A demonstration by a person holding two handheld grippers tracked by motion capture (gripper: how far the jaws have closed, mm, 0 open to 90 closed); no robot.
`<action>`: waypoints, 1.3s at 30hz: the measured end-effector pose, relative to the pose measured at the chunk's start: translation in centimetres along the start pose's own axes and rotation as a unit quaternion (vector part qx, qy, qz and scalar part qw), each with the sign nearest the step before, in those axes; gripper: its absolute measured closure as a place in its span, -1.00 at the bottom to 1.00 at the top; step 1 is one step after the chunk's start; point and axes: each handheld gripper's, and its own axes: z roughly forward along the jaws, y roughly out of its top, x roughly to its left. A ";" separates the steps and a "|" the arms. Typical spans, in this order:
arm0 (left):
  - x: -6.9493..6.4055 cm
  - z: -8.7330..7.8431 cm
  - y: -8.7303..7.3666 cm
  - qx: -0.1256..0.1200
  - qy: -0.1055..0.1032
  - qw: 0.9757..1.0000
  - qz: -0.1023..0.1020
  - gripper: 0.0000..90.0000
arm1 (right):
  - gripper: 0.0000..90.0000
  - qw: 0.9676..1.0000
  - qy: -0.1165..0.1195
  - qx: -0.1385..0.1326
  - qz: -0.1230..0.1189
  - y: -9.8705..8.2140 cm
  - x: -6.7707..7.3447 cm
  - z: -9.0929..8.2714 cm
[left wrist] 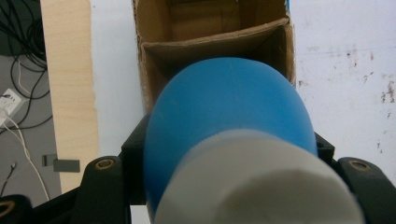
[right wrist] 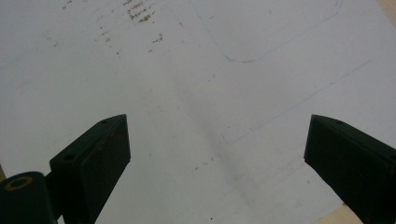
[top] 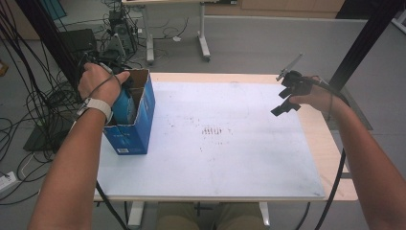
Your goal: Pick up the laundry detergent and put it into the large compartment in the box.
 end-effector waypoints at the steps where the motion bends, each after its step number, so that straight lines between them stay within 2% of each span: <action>1: 0.0 0.0 0.0 -0.001 0.000 1.000 -0.001 -0.13 | -0.84 1.000 0.000 -0.001 -0.001 0.0 0.0 0.0; 8: -0.1 1.0 -0.3 -0.001 0.001 1.000 -0.004 -0.13 | -0.84 1.000 0.001 0.000 -0.001 0.1 0.0 0.1; 17: -0.3 2.3 -0.5 0.012 -0.001 1.000 -0.003 -0.13 | -0.84 1.000 0.001 0.001 -0.001 -0.1 -0.1 0.1; 26: -0.3 3.3 -0.8 0.009 -0.001 1.000 -0.005 -0.13 | -0.84 1.000 0.003 0.004 0.005 -0.3 -0.1 0.3; 39: -0.5 5.2 -1.0 0.025 -0.001 1.000 -0.001 -0.13 | -0.84 1.000 0.005 0.004 0.009 -0.6 -0.3 0.5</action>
